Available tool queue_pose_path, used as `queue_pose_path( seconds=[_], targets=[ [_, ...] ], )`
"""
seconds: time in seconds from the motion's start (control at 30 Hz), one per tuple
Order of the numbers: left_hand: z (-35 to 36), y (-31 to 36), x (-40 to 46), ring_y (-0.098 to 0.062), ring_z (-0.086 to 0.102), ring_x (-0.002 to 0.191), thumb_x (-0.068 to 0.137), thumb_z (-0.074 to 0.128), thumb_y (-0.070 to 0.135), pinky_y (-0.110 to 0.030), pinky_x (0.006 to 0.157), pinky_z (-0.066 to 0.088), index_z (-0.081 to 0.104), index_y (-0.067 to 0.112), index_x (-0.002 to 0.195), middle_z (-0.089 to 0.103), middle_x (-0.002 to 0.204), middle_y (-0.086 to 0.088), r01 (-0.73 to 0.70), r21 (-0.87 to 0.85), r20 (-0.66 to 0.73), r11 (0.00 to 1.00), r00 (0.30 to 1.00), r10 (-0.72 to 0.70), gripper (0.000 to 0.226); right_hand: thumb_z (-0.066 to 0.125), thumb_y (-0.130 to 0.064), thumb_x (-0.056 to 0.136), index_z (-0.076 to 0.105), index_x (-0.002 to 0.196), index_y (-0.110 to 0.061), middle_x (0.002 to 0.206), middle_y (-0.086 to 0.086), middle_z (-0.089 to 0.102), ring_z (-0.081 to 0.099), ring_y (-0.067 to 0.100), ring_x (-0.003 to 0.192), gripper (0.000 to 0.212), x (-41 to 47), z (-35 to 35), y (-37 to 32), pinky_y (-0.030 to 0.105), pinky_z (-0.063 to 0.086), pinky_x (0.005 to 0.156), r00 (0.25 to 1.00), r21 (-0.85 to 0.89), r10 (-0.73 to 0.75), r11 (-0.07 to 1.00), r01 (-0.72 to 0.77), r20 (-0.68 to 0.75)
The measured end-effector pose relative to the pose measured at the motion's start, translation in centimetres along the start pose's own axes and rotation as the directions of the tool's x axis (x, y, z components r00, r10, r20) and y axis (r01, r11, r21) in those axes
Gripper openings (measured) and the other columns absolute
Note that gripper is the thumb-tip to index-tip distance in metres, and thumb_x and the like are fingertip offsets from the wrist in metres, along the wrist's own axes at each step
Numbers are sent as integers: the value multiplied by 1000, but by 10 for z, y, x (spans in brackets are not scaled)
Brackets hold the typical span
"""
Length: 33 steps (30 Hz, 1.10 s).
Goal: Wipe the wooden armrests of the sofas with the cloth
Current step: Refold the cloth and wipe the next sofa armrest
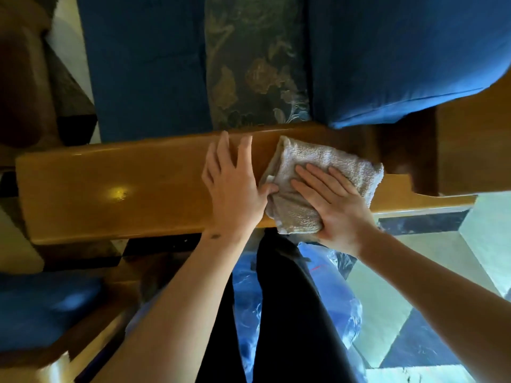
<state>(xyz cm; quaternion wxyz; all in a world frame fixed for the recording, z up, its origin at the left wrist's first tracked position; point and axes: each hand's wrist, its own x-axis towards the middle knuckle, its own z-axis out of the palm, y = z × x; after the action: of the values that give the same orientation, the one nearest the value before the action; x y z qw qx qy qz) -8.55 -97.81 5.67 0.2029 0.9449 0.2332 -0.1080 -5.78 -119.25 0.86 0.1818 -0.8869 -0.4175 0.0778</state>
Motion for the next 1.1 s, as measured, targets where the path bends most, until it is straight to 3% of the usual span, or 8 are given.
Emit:
queue_pose_path(
  seconds=[0.13,0.33,0.53,0.63,0.8,0.9,0.97,1.1],
  targets=[
    [-1,-5,0,-38,23,150,78,83,44,-55,117,24,38,28,151,28,164,-15,12,21,5,1000,1000,-12,88,75,-51,85,50,152,-13,164,9,39,34,26,154,81,0,4,-4,51,25,127,999,-33,39,999,-40,-25],
    [-9,-36,-1,-39,18,152,82,80,32,-56,119,21,39,29,149,24,166,-15,20,-35,12,999,1000,-20,78,68,-57,85,34,160,-12,170,11,27,22,28,159,94,19,15,-30,50,12,130,995,-91,90,992,-87,32],
    [-46,-132,-10,-40,20,151,87,70,42,-58,116,25,42,29,149,27,164,-15,237,-49,-61,970,969,-239,69,71,-57,80,12,164,-9,173,17,10,1,30,161,113,85,44,-93,51,-4,130,982,-193,44,981,-8,185],
    [-63,-187,-24,-38,19,151,91,63,43,-59,116,25,41,27,150,26,164,-14,341,-80,-69,937,936,-346,64,53,-62,89,14,164,-9,173,16,11,2,31,161,100,123,62,-136,52,-1,130,976,-180,-33,981,73,217],
    [-85,-285,-45,-38,21,150,96,59,39,-61,114,26,41,23,151,25,164,-15,525,-174,-112,833,830,-546,60,23,-73,99,21,164,-7,173,17,15,11,35,160,92,197,102,-225,57,7,129,948,-105,-192,969,224,254],
    [-96,-338,-58,-39,27,146,95,61,37,-59,111,32,40,20,151,26,162,-18,563,-266,-145,783,779,-610,63,47,-67,95,20,163,-7,173,17,14,8,34,161,95,231,127,-279,57,4,129,924,-96,-258,951,295,284],
    [-101,-363,-61,-35,27,147,97,60,37,-52,114,34,35,21,153,23,163,-15,540,-415,-122,732,764,-633,63,56,-60,92,18,164,-8,173,17,13,7,33,161,96,246,140,-308,56,3,129,917,-88,-282,944,318,283],
    [-107,-396,-69,-17,45,136,103,52,37,-33,111,45,33,22,153,31,155,-4,428,-784,-50,449,677,-734,55,61,-46,93,23,162,-7,172,16,19,11,31,160,88,275,163,-372,51,-1,130,886,-55,-350,922,384,305]
  ],
)
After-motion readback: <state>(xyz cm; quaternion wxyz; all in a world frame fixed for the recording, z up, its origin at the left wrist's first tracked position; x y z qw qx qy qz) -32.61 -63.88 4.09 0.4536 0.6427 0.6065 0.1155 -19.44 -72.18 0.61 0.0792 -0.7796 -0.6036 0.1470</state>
